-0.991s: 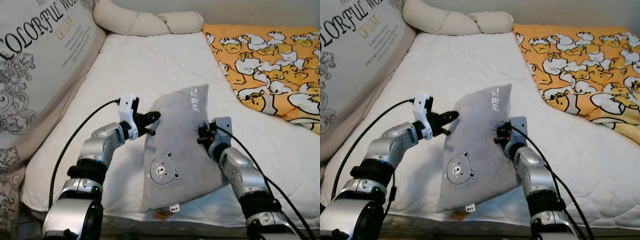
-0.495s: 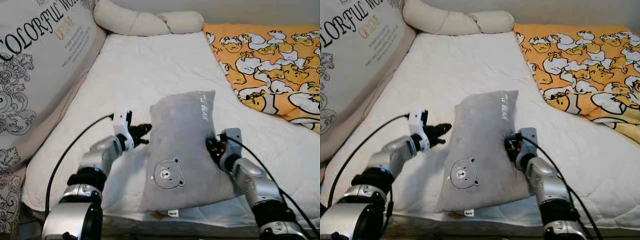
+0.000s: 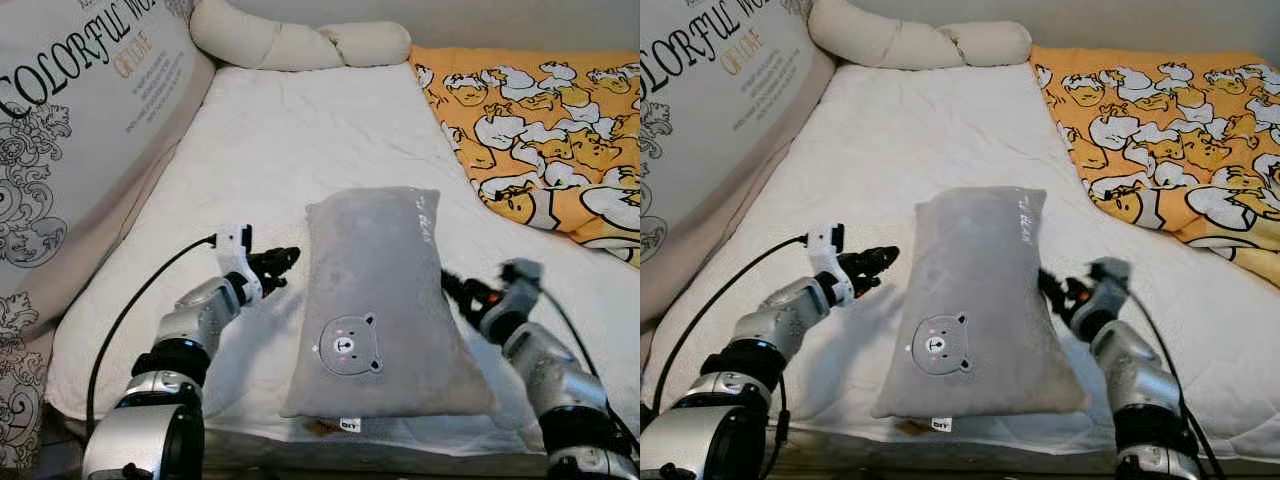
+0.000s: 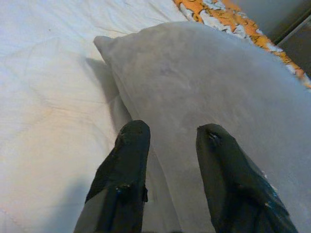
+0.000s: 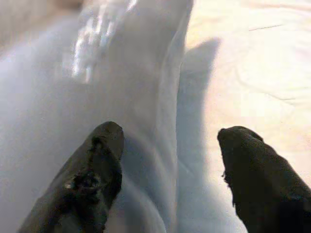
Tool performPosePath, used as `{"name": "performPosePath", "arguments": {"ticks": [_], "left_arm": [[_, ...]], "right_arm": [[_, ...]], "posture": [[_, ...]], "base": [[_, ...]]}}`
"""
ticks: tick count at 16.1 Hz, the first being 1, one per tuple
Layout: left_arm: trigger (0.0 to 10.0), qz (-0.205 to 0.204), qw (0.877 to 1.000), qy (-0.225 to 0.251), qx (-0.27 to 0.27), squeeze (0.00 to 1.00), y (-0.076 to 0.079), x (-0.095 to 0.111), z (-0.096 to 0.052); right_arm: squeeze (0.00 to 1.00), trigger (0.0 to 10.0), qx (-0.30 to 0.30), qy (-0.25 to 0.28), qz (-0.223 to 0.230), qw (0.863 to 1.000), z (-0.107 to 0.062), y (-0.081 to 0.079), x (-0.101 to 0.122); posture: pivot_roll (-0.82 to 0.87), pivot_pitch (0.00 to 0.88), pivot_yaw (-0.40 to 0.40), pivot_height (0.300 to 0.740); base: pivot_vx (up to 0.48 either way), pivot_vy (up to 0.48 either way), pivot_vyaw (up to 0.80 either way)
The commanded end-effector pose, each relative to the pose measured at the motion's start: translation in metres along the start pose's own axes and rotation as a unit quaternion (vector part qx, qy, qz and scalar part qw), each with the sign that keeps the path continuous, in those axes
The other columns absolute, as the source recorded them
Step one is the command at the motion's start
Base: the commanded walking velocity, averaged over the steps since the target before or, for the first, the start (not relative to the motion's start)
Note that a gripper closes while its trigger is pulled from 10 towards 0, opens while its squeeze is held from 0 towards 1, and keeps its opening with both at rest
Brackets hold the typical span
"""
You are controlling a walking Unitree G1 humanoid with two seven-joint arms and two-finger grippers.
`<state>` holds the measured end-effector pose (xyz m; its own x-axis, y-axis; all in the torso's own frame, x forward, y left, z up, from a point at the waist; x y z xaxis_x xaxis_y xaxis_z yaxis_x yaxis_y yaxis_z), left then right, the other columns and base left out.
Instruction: Clean up the room
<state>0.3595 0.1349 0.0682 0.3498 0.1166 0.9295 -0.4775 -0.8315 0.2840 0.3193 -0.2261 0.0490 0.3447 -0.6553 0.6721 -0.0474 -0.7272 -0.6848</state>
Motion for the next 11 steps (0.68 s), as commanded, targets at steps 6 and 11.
{"name": "performPosePath", "arguments": {"ticks": [6, 11], "left_arm": [[10.0, -0.105, 0.990, -0.008, -0.094, 1.00, 0.024, -0.009, 0.006], [10.0, -0.103, 0.988, -0.043, -0.108, 1.00, 0.038, -0.022, 0.013]], "right_arm": [[1.00, 10.0, -0.007, 0.036, 0.193, 0.981, 0.002, 0.013, -0.004], [1.00, 10.0, 0.007, -0.007, 0.233, 0.972, 0.008, 0.010, -0.024]], "posture": [[-0.04, 0.000, 0.033, 0.740], [-0.04, 0.000, 0.027, 0.740]], "base": [[0.000, 0.000, 0.00], [0.000, 0.000, 0.00]]}}
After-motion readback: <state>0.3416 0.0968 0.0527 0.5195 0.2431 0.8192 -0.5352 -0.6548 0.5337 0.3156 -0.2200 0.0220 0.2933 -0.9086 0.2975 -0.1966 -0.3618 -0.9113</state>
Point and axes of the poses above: a point about 5 cm out from each wrist's last joint towards the gripper, its own z axis pointing out of the wrist towards the gripper, its own x axis along the axis of the wrist's last joint, y = z × x, the point moved 2 cm from there along z, pointing out of the wrist towards the gripper, and after that the axes turned 14 degrees about z, right-handed, at the moved point
